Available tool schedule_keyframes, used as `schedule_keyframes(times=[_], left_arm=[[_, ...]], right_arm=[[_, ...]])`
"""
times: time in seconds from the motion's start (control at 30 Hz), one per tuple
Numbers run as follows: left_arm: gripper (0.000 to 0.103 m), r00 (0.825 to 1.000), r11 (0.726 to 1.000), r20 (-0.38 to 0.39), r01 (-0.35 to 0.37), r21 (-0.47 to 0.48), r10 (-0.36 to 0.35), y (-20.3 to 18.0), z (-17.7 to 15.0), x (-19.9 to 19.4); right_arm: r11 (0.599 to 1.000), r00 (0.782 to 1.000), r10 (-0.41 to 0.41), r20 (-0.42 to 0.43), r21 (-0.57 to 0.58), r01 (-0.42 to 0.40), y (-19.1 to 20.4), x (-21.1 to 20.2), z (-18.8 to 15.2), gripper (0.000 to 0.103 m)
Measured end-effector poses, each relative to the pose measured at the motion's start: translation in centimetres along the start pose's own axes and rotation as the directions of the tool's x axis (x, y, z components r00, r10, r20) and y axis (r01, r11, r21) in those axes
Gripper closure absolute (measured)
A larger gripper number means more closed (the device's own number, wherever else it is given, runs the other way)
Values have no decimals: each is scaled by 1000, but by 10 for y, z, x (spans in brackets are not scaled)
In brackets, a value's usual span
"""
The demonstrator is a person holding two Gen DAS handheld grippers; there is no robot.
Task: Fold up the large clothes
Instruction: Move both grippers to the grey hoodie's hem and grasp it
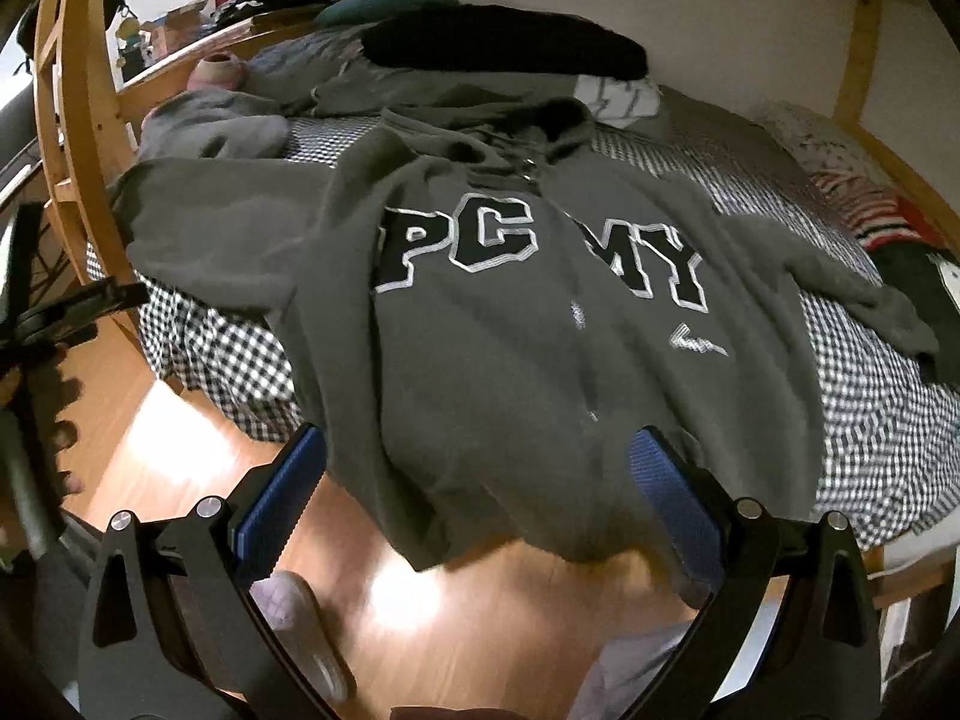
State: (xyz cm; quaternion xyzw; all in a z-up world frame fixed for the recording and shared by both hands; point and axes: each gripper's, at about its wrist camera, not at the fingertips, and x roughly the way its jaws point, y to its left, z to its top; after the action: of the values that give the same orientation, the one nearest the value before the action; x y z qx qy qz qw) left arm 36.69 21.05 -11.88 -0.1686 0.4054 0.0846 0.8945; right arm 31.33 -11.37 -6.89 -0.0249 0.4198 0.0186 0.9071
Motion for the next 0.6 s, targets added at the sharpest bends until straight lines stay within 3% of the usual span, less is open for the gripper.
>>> schedule_keyframes(times=[0.07, 0.13, 0.2, 0.27, 0.3, 0.37, 0.4, 0.47, 0.5, 0.6], left_arm=[[5, 998, 998, 21, 58, -33, -58, 16, 11, 19], [5, 989, 986, -9, 149, -70, -150, 33, 22, 40], [5, 969, 959, -13, 243, -148, -247, 52, 31, 57], [5, 933, 904, -11, 346, -251, -360, 71, 39, 72], [5, 909, 860, -17, 387, -333, -416, 84, 42, 84], [5, 877, 790, -23, 420, -446, -479, 101, 44, 104], [5, 862, 767, -25, 437, -470, -506, 104, 43, 110], [5, 815, 702, -18, 488, -519, -580, 105, 48, 124], [5, 806, 690, -16, 495, -528, -591, 104, 51, 128], [5, 751, 619, 46, 575, -535, -658, 95, 62, 136]], right_arm=[[999, 1000, 2, -8, -32, -3, 10, 2, 7, 3], [997, 1000, 18, -4, -71, -18, 22, 4, 14, 3], [995, 1000, 14, 6, -97, -13, 34, 15, 23, 3], [995, 999, 36, 13, -92, -35, 43, 26, 30, 3], [995, 999, 51, 11, -90, -50, 49, 33, 34, 3], [992, 997, 78, -4, -103, -78, 67, 47, 41, 3], [987, 995, 100, -11, -122, -100, 76, 51, 41, 3], [981, 993, 120, -16, -152, -121, 90, 57, 42, 3], [979, 992, 121, -20, -165, -123, 98, 62, 42, 3], [966, 987, 161, -17, -201, -161, 118, 73, 38, 3]])
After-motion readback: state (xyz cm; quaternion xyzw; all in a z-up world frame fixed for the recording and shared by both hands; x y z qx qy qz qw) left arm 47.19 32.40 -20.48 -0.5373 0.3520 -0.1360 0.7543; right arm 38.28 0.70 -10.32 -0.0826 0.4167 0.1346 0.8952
